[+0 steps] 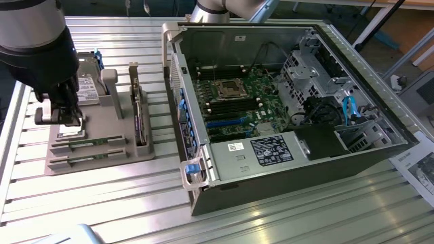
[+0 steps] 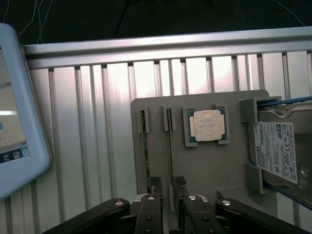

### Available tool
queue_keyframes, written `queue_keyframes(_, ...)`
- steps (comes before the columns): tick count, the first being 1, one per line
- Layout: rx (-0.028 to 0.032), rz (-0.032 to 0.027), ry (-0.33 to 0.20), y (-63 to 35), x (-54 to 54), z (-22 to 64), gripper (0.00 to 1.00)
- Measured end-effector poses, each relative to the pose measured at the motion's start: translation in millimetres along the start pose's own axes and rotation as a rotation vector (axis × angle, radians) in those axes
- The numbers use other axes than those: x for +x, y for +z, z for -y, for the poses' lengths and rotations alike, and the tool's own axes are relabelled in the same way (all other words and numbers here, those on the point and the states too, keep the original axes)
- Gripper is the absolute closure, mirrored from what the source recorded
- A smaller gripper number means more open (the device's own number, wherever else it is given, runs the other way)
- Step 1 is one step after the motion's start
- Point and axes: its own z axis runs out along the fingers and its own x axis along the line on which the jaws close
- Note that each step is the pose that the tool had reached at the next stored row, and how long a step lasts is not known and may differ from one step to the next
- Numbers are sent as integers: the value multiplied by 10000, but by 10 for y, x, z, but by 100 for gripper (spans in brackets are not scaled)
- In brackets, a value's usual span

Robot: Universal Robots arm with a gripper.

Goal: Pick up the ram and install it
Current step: 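Pick up the ram and move it above insertion slot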

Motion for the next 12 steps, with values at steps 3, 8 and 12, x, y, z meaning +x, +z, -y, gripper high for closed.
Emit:
queue_keyframes(3, 0, 0, -18, 64, 25, 4, 76)
queue_keyframes(8, -1, -2, -48, 162, 67, 12, 76)
queue_keyframes(12, -3, -4, -80, 262, 112, 19, 76)
